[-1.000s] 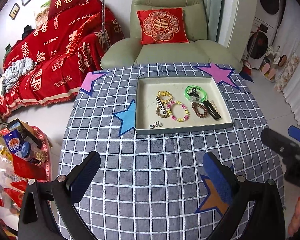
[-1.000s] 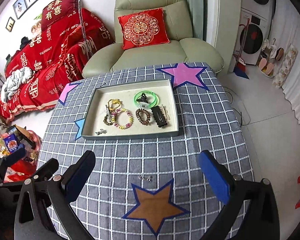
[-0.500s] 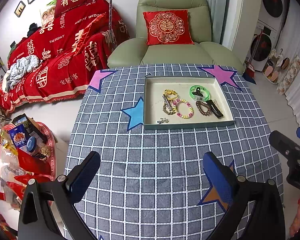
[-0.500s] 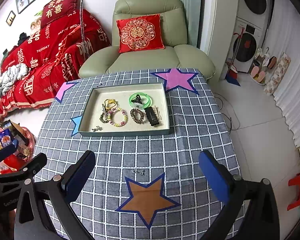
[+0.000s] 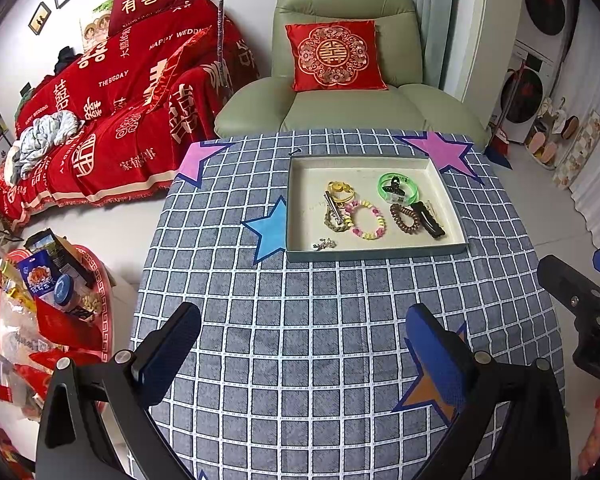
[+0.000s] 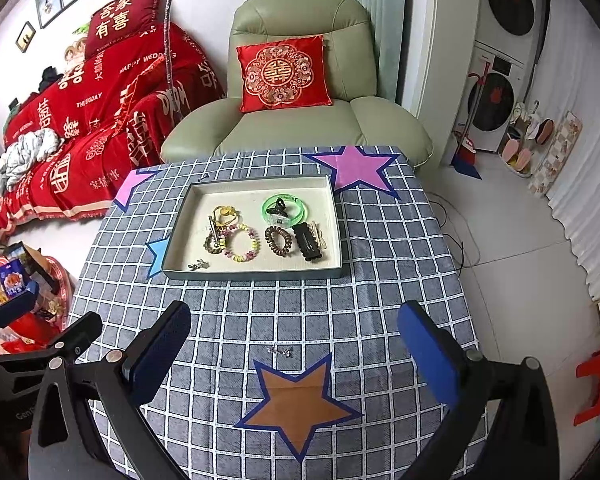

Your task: Organize jewelry

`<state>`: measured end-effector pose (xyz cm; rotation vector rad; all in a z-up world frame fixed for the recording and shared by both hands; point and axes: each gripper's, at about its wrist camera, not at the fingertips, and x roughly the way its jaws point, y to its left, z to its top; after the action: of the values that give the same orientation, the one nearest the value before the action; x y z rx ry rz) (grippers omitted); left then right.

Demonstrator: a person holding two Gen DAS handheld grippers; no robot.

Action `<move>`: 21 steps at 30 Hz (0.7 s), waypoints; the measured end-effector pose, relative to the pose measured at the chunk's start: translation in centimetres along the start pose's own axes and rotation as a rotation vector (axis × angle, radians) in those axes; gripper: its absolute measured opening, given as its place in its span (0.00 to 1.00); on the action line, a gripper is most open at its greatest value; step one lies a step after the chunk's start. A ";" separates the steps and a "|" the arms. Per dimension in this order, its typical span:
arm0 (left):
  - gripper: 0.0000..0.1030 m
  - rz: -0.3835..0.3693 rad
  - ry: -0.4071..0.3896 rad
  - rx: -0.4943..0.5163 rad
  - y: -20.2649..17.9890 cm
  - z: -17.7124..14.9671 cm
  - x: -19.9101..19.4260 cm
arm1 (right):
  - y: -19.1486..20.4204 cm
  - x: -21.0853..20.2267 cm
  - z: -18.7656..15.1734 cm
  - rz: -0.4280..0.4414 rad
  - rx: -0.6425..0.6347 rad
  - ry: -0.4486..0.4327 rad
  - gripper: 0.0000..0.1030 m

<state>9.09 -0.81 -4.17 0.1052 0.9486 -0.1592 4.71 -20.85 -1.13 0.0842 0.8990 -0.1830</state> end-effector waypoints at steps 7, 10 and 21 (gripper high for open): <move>1.00 0.001 0.002 -0.005 -0.1 0.3 0.1 | 0.0 0.0 0.0 0.000 0.001 0.001 1.00; 1.00 0.001 0.004 -0.009 0.0 0.6 0.3 | 0.0 0.0 0.1 0.000 -0.001 0.001 1.00; 1.00 0.005 0.002 -0.012 0.1 0.7 0.3 | 0.3 0.0 0.2 0.003 -0.005 -0.002 1.00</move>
<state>9.83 -0.86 -4.06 0.0963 0.9516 -0.1491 4.93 -20.61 -1.06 0.0811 0.8973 -0.1782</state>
